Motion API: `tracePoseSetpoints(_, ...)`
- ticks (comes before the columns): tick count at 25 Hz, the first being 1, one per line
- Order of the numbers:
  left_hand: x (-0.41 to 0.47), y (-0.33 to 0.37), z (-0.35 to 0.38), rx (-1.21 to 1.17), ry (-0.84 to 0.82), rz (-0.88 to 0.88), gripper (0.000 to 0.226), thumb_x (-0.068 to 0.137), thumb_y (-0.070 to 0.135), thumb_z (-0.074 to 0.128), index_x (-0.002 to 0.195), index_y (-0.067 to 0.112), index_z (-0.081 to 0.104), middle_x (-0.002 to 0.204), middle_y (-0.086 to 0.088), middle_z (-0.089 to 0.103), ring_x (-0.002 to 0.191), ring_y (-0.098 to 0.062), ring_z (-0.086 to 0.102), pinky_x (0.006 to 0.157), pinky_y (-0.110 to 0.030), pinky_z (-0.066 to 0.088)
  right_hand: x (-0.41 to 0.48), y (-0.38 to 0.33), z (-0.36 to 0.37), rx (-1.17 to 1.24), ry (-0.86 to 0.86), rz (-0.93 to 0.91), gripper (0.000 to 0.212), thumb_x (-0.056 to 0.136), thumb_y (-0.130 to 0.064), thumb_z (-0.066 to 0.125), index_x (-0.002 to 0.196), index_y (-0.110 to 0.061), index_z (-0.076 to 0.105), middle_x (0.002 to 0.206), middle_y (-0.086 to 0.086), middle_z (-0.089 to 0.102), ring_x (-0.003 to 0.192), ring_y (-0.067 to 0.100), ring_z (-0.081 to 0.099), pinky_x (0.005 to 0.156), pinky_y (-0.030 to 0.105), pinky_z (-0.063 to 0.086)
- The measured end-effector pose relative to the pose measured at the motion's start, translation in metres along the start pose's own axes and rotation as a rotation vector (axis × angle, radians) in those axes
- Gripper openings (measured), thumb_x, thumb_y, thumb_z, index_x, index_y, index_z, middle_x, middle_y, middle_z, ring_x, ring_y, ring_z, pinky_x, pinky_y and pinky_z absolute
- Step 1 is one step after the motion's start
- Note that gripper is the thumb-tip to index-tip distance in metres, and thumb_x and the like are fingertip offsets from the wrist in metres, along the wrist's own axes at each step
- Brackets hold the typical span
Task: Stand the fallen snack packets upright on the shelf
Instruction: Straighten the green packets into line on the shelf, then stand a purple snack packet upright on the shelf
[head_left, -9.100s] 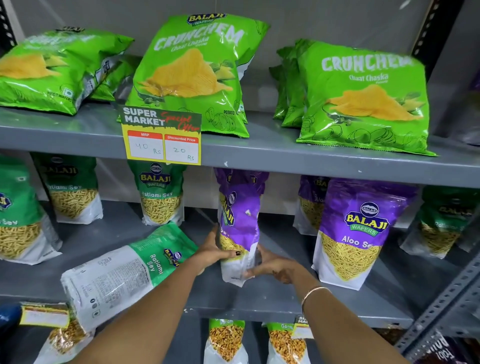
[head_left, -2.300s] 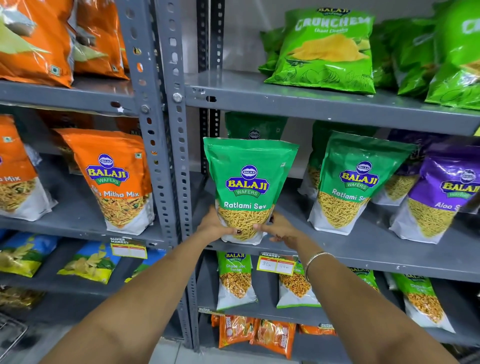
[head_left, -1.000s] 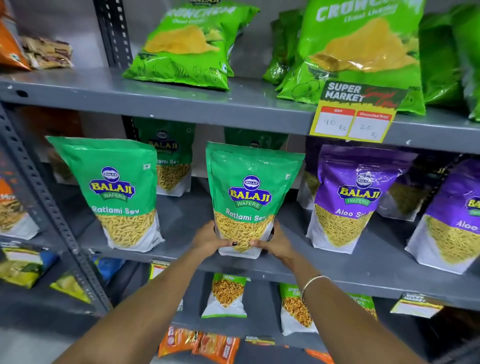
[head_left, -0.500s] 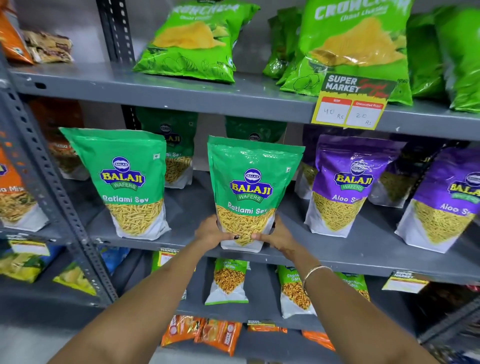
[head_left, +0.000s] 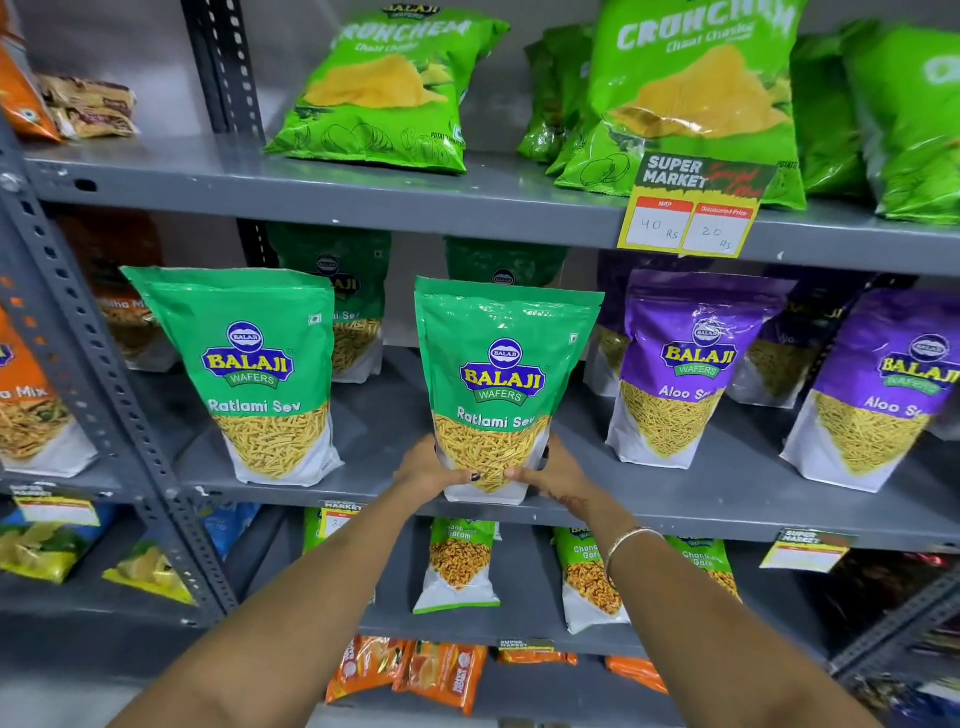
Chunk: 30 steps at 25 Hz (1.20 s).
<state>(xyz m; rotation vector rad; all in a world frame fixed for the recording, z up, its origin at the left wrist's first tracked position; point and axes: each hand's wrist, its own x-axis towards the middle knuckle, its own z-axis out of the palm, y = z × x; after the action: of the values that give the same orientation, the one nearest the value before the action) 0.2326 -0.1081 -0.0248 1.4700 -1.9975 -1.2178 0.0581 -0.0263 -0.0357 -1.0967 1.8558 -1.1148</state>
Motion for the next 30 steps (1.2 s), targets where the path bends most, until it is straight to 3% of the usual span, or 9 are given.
tracePoseSetpoints(3, -0.001, -0.004, -0.005, 0.173, -0.018, -0.097, 0.074, 0.064, 0.031, 0.081, 0.122, 0.004, 0.044, 0.131, -0.015, 0.05, 0.122, -0.032, 0.049, 0.099, -0.043, 0.045, -0.006, -0.001, -0.004, -0.015, 0.005, 0.062, 0.088, 0.07, -0.027, 0.078, 0.141, -0.011, 0.027, 0.146, 0.009, 0.041, 0.133, 0.027, 0.04, 0.111, 0.038, 0.035)
tracePoseSetpoints(5, -0.006, -0.001, -0.005, 0.308, -0.146, -0.213, 0.05, 0.073, 0.034, 0.074, 0.107, 0.004, 0.051, 0.104, -0.014, 0.06, 0.092, -0.027, 0.061, 0.077, -0.037, 0.049, -0.012, 0.002, -0.014, -0.059, 0.073, 0.094, 0.09, 0.071, -0.029, 0.077, 0.141, -0.007, 0.026, 0.148, 0.012, 0.038, 0.134, 0.028, 0.04, 0.111, 0.041, 0.036)
tracePoseSetpoints(7, -0.02, 0.017, 0.006, 0.311, -0.433, -0.357, 0.029, 0.083, 0.034, 0.063, 0.077, 0.008, 0.052, 0.07, -0.004, 0.053, 0.058, -0.014, 0.053, 0.053, -0.026, 0.044, -0.017, 0.008, -0.031, -0.134, 0.164, 0.134, 0.086, 0.073, -0.027, 0.076, 0.14, -0.002, 0.028, 0.143, 0.015, 0.042, 0.131, 0.03, 0.042, 0.107, 0.038, 0.037)
tracePoseSetpoints(12, -0.029, 0.076, 0.074, 0.294, -0.679, -0.184, 0.028, 0.089, 0.032, 0.054, 0.072, 0.01, 0.051, 0.071, -0.003, 0.057, 0.061, -0.015, 0.057, 0.062, -0.031, 0.05, -0.03, 0.029, -0.107, -0.202, 0.329, 0.225, 0.066, 0.074, -0.026, 0.075, 0.127, 0.001, 0.044, 0.103, 0.005, 0.047, 0.097, 0.017, 0.048, 0.079, 0.026, 0.036)
tracePoseSetpoints(15, -0.013, 0.109, 0.112, 0.141, -0.554, -0.025, 0.026, 0.087, 0.032, 0.058, 0.1, 0.01, 0.056, 0.095, -0.009, 0.059, 0.082, -0.019, 0.057, 0.078, -0.034, 0.045, -0.025, 0.045, -0.16, -0.187, 0.364, 0.208, 0.066, 0.076, -0.024, 0.073, 0.129, 0.001, 0.042, 0.114, 0.006, 0.053, 0.109, 0.025, 0.052, 0.088, 0.034, 0.041)
tracePoseSetpoints(20, 0.04, 0.142, 0.174, -0.038, -0.127, 0.058, 0.093, 0.075, 0.025, 0.074, 0.147, 0.004, 0.019, 0.153, -0.012, 0.029, 0.138, -0.023, 0.033, 0.112, -0.032, 0.03, 0.015, 0.079, -0.23, 0.049, 0.234, 0.118, 0.09, 0.076, -0.014, 0.073, 0.143, 0.002, 0.016, 0.151, 0.01, 0.027, 0.138, 0.023, 0.03, 0.113, 0.034, 0.029)
tracePoseSetpoints(22, 0.049, 0.146, 0.19, -0.163, -0.147, 0.041, 0.084, 0.075, 0.014, 0.074, 0.144, 0.003, 0.027, 0.146, -0.009, 0.039, 0.135, -0.024, 0.039, 0.11, -0.033, 0.033, 0.03, 0.085, -0.239, 0.173, 0.126, 0.092, 0.083, 0.074, -0.002, 0.072, 0.139, -0.001, 0.021, 0.144, 0.005, 0.034, 0.128, 0.018, 0.038, 0.106, 0.029, 0.033)
tracePoseSetpoints(25, 0.043, 0.152, 0.206, -0.247, -0.104, 0.04, 0.046, 0.078, 0.0, 0.068, 0.121, -0.002, 0.051, 0.118, -0.006, 0.057, 0.103, -0.016, 0.053, 0.079, -0.019, 0.046, 0.043, 0.091, -0.242, 0.207, 0.036, 0.056, 0.068, 0.063, 0.001, 0.08, 0.118, -0.008, 0.04, 0.138, 0.016, 0.05, 0.119, 0.026, 0.052, 0.105, 0.04, 0.043)
tracePoseSetpoints(30, 0.012, 0.159, 0.206, -0.185, 0.007, 0.033, 0.025, 0.071, 0.009, 0.077, 0.072, 0.019, 0.054, 0.091, -0.005, 0.064, 0.082, -0.017, 0.06, 0.057, -0.012, 0.045, 0.032, 0.108, -0.242, 0.129, -0.006, 0.02, 0.097, 0.04, -0.031, 0.093, 0.12, -0.009, 0.044, 0.129, 0.009, 0.058, 0.119, 0.024, 0.054, 0.103, 0.049, 0.045)
